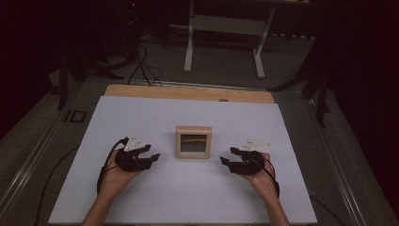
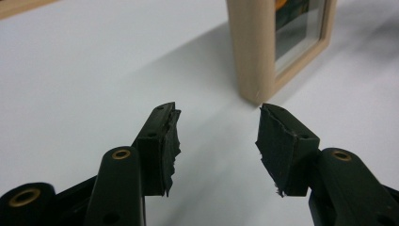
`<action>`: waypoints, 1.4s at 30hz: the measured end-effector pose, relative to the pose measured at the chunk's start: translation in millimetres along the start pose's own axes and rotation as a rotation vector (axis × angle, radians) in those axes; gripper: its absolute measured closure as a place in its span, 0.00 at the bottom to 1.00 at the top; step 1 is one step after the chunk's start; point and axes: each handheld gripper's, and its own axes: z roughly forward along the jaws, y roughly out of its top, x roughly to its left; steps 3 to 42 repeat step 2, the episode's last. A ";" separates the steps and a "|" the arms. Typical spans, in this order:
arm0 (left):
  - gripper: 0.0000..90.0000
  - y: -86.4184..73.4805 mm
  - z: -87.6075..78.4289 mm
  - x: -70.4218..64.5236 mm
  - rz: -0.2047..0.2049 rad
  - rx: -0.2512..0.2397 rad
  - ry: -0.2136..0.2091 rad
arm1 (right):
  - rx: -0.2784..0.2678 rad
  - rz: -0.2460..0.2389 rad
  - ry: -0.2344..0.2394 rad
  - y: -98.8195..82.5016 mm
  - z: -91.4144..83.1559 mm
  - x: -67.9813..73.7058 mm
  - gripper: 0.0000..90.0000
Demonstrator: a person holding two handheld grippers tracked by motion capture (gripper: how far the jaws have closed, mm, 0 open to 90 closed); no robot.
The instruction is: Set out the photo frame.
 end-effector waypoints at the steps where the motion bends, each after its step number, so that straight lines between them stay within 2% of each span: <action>1: 0.53 -1.9 -1.0 0.7 -0.003 0.003 0.007 | 0.003 0.001 -0.004 -2.2 -1.4 -0.6 0.44; 42: 0.53 -1.9 -1.0 0.7 -0.003 0.003 0.007 | 0.003 0.001 -0.009 -4.5 -3.0 -1.3 0.43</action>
